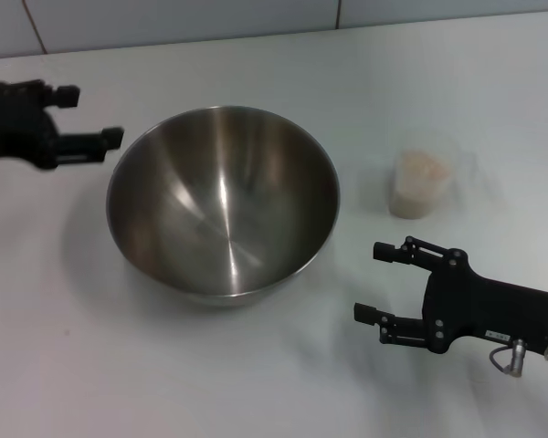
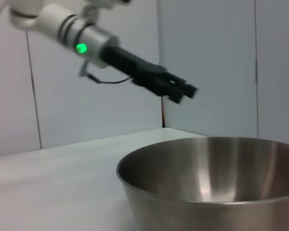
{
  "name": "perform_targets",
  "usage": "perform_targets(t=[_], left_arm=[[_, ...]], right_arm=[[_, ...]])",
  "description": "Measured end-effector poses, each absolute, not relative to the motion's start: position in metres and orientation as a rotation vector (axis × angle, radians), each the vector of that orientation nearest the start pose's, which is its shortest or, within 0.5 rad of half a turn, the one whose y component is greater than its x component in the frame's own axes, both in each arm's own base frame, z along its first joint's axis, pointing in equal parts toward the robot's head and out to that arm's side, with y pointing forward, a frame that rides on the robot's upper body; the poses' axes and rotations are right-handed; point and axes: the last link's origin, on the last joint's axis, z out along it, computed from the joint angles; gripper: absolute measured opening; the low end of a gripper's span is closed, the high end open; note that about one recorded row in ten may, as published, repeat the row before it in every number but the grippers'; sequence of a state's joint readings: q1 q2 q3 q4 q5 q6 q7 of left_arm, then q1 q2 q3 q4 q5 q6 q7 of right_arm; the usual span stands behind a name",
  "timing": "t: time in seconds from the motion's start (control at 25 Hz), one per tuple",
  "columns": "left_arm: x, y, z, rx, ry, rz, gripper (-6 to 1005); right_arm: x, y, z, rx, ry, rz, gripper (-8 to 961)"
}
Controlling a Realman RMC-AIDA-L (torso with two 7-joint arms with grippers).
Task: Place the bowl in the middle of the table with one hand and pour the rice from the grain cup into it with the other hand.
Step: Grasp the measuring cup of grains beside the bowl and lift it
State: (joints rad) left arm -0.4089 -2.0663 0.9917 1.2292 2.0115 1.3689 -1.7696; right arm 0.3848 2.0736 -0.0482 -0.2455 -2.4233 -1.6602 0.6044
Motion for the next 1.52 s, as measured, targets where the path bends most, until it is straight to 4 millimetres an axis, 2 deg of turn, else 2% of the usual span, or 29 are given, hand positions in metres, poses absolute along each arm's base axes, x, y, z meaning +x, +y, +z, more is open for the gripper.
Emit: perform_targets(t=[0.24,0.32,0.4,0.6,0.72,0.96,1.0,1.12,1.2,1.52], left_arm=[[-0.264,0.302,0.056,-2.627,-0.305,-0.421,833],[-0.276,0.286,0.049,-2.644,-0.267,-0.456,833],[-0.284,0.279,0.044,-2.641,-0.272,-0.483,833],[-0.294,0.272,0.041,-2.661,-0.303,-0.507,832],[-0.292,0.272,0.041,-2.665,-0.297,-0.51,832],[-0.288,0.277,0.042,-2.674,-0.286,-0.513,831],[-0.288,0.278,0.041,-2.676,-0.285,-0.513,831],[-0.287,0.279,0.04,-2.681,-0.284,-0.515,831],[-0.287,0.279,0.04,-2.682,-0.285,-0.516,831],[-0.287,0.278,0.039,-2.684,-0.293,-0.52,830]], right_arm=[[0.325,0.228,-0.04,-2.55,0.35,0.83,813],[0.325,0.228,-0.04,-2.548,0.353,0.827,813],[0.326,0.228,-0.041,-2.545,0.359,0.822,813],[0.328,0.227,-0.038,-2.511,0.377,0.83,813],[0.334,0.225,-0.032,-2.431,0.418,0.838,814],[0.357,0.221,-0.012,-2.152,0.491,0.794,814],[0.364,0.221,-0.005,-2.046,0.498,0.771,814],[0.37,0.221,-0.001,-1.952,0.501,0.75,814],[0.373,0.224,-0.002,-1.868,0.495,0.711,814],[0.373,0.241,-0.019,-1.88,0.521,0.634,813]])
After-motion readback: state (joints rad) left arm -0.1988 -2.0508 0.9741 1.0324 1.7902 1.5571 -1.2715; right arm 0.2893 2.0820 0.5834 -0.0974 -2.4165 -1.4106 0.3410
